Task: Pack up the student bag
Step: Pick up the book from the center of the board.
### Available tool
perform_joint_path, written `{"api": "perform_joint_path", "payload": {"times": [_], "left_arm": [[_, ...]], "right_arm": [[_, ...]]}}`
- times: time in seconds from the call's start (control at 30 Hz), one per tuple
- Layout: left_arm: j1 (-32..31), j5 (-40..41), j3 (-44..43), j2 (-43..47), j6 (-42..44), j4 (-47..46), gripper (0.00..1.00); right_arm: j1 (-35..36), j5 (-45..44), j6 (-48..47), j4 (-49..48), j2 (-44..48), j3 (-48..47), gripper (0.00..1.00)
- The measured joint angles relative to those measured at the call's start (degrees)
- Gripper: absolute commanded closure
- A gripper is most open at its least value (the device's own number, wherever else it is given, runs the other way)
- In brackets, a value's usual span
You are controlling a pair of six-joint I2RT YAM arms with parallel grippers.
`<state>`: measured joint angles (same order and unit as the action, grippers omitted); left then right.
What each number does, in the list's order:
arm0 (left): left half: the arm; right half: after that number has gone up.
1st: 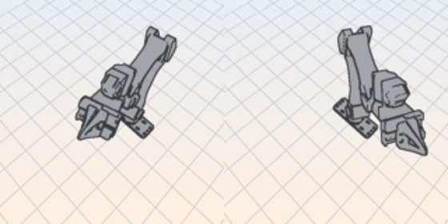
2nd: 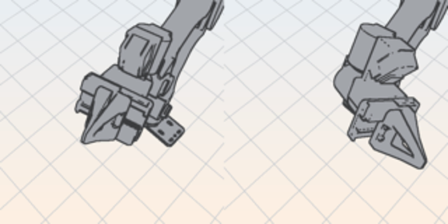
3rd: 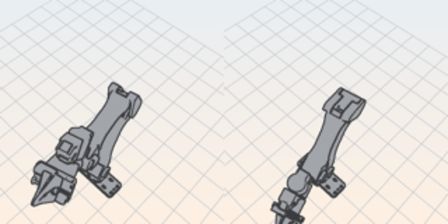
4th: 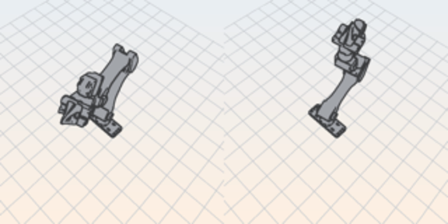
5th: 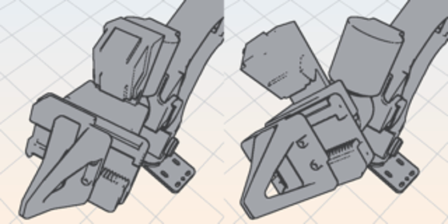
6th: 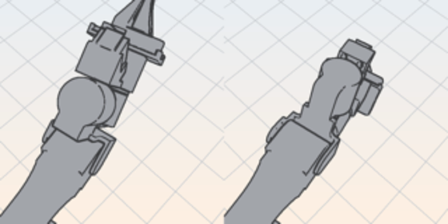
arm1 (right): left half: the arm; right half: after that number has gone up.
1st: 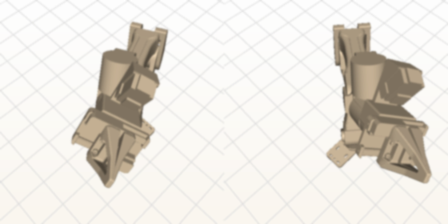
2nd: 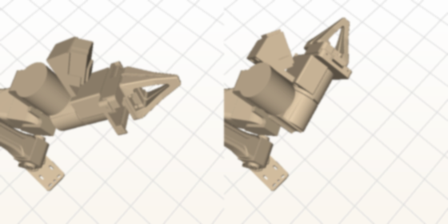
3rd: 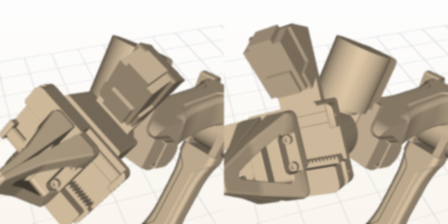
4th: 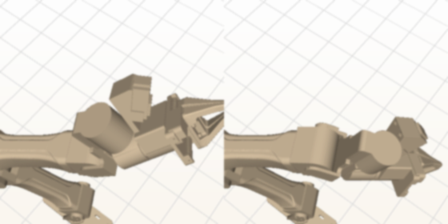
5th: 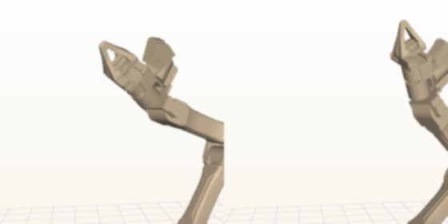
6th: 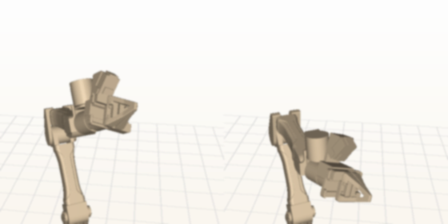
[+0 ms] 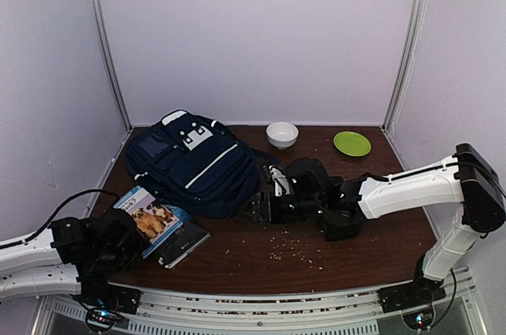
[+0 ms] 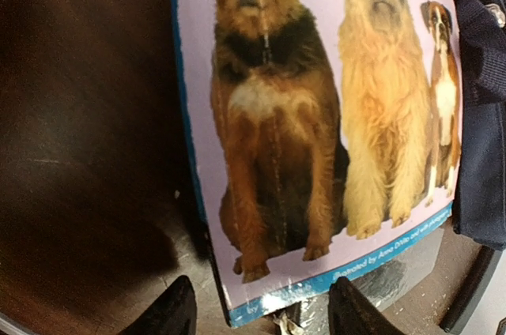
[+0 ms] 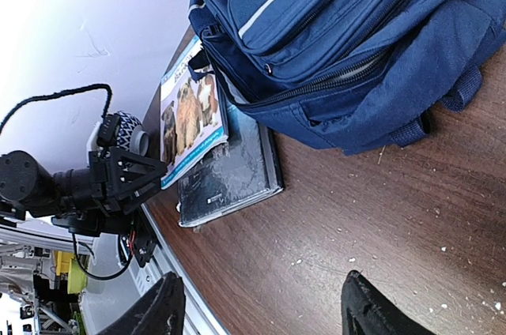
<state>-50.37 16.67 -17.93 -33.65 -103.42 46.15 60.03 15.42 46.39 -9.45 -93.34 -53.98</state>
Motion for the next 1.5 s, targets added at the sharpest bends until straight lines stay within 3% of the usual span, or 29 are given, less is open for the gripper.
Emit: {"api": "perform_joint_path", "payload": {"times": [0.27, 0.43, 0.73, 1.03, 1.3, 1.5], "left_arm": [[0.9, -1.2, 3.9, 0.2, -1.7, -6.2, 0.06], [0.9, 0.1, 7.5, 3.4, -2.9, -12.4, 0.32], [0.9, 1.7, 8.0, 9.7, -3.0, -10.4, 1.00], [0.7, 3.3, -1.2, 11.6, 1.0, -2.1, 1.00], [0.0, 5.1, -19.9, 3.6, 12.7, -3.0, 1.00], [-1.6, 5.0, -38.0, -7.3, 25.8, -8.3, 1.00]], "right_arm": [[0.1, 0.0, -0.2, 0.0, 0.0, -0.2, 0.33], [0.1, 0.1, -0.4, 0.4, -0.1, -0.2, 0.33], [0.1, 0.1, -1.2, 1.1, -0.2, -0.2, 0.33], [0.1, 1.3, 0.0, 0.5, -0.4, -0.2, 0.31], [0.1, 4.1, 9.2, -10.0, 1.1, 2.0, 0.21], [0.1, 1.9, 13.5, -13.6, 9.3, 5.5, 0.11]]}}
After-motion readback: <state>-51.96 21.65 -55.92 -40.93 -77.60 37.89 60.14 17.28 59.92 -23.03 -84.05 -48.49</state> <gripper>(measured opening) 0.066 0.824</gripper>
